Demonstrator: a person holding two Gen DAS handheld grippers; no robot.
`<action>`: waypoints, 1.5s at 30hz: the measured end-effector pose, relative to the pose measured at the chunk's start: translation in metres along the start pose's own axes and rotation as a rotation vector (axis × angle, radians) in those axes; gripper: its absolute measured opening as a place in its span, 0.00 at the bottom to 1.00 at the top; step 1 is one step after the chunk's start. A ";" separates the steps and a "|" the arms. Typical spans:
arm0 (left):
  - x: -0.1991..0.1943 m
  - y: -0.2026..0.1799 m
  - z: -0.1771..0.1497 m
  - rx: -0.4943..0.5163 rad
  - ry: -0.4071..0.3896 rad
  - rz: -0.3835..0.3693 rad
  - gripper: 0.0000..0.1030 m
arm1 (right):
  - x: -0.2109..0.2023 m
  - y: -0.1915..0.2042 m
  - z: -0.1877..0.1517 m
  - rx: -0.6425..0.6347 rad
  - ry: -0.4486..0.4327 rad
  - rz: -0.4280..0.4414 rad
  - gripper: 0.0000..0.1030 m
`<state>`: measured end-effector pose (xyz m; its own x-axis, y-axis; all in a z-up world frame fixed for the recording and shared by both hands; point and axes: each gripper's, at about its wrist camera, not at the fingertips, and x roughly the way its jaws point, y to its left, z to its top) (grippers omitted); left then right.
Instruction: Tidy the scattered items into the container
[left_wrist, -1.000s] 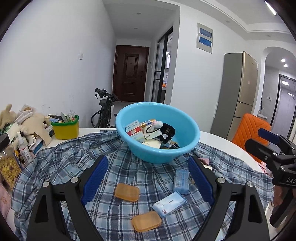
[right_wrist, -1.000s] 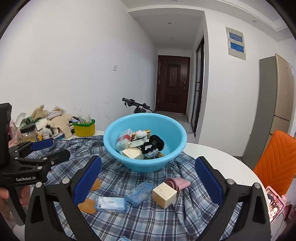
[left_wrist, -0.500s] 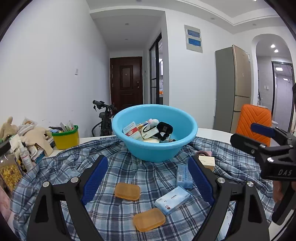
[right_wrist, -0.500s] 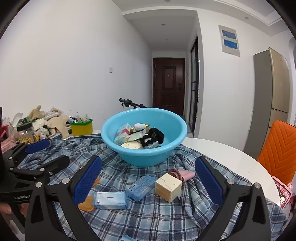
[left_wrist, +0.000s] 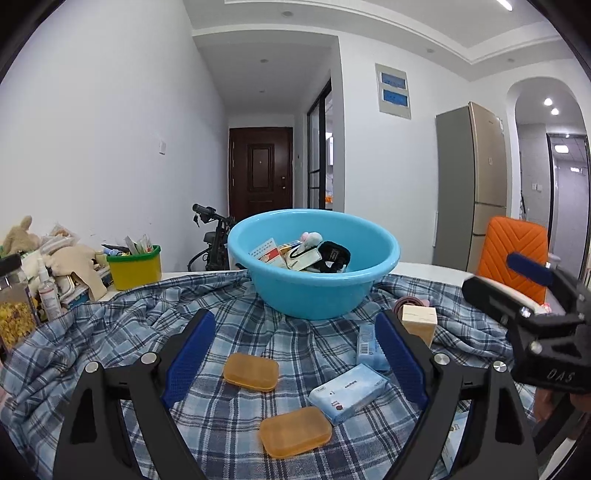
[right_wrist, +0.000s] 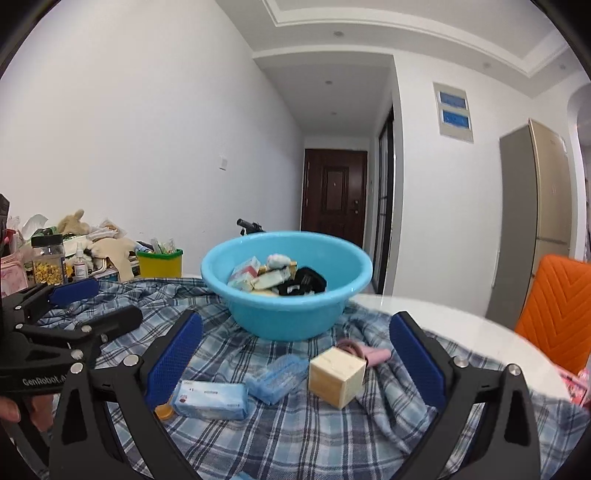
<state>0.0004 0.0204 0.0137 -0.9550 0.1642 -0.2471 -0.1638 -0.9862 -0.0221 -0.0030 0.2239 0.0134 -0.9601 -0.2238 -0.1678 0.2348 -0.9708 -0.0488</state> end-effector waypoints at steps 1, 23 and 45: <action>0.000 0.001 -0.001 -0.004 -0.003 -0.002 0.87 | 0.001 -0.001 -0.003 0.012 0.007 0.000 0.99; 0.015 0.006 -0.012 -0.012 0.035 0.084 0.88 | 0.024 -0.010 -0.016 0.045 0.145 -0.036 0.99; 0.016 0.008 -0.013 -0.016 0.036 0.090 0.88 | 0.024 -0.012 -0.016 0.057 0.140 -0.038 1.00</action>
<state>-0.0127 0.0150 -0.0026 -0.9562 0.0747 -0.2831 -0.0738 -0.9972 -0.0137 -0.0263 0.2320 -0.0062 -0.9367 -0.1769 -0.3023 0.1862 -0.9825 -0.0022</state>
